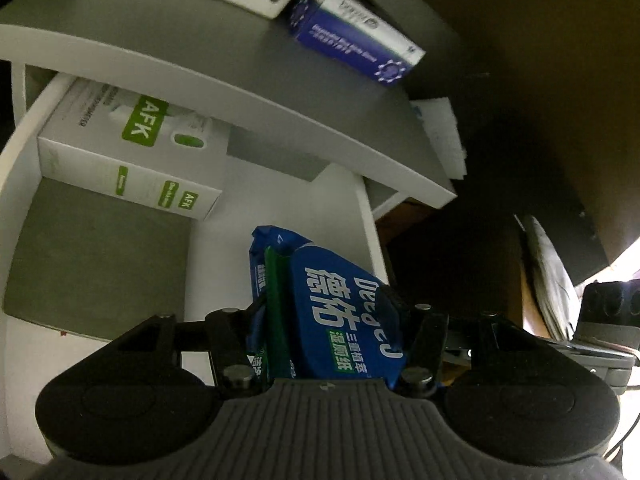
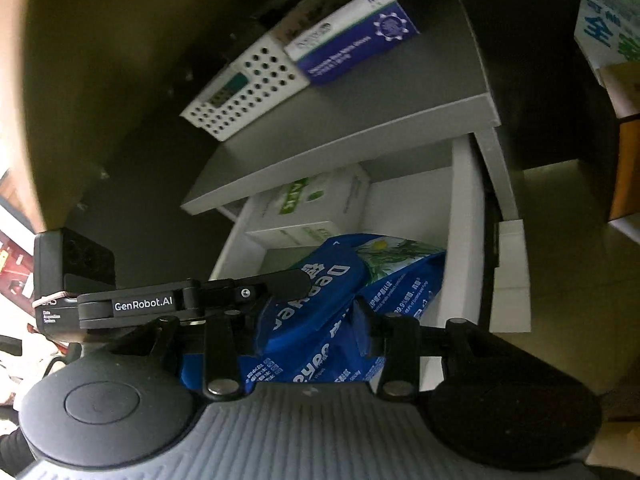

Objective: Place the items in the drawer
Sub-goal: 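Lower the wipes pack into the drawer beside the white AFK box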

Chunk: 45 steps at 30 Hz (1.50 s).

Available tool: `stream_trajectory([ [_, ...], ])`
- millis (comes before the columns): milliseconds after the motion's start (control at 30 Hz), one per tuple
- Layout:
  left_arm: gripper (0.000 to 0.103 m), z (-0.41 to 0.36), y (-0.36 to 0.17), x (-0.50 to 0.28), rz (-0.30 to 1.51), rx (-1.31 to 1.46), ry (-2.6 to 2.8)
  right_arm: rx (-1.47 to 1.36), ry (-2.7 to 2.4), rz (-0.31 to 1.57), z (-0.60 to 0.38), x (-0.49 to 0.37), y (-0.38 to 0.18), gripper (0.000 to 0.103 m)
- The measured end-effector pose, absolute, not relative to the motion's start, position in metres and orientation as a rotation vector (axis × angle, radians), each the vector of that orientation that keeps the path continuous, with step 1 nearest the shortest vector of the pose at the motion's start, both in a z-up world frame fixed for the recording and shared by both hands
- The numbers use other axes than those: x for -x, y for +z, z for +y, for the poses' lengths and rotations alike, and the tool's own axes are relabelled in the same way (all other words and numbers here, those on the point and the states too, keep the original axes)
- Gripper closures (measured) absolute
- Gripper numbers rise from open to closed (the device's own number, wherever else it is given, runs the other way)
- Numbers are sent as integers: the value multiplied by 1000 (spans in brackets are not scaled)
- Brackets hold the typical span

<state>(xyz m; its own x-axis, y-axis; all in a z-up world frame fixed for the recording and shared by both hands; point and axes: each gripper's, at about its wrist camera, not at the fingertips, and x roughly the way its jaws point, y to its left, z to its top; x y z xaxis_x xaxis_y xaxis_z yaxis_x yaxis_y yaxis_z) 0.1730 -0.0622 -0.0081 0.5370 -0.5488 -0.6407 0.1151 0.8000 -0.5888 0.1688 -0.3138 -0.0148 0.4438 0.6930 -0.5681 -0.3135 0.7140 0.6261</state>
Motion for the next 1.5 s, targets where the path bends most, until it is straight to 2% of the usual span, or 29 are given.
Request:
stream_trajectory([
  [200,49,-57,-23,-186,959,576,-387,-403,623,925,-303,-182,-21,55],
  [400,46,-60,-34,-193,998,572,-389,-323,577,910,-297,-182,-21,53],
  [600,42,-54,-31,-188,988,571,-402,-277,588,909,-293,-176,-15,53],
  [1033,42,-27,-18,-156,950,528,-389,-30,635,948,-263,-147,-8,52],
  [1300,41,-10,-9,-130,928,439,-374,149,637,986,-239,-139,-14,42],
  [1400,40,-5,-6,-120,918,410,-374,230,642,989,-228,-136,-16,30],
  [1500,39,-2,-4,-111,909,389,-373,306,644,987,-218,-134,-19,29],
])
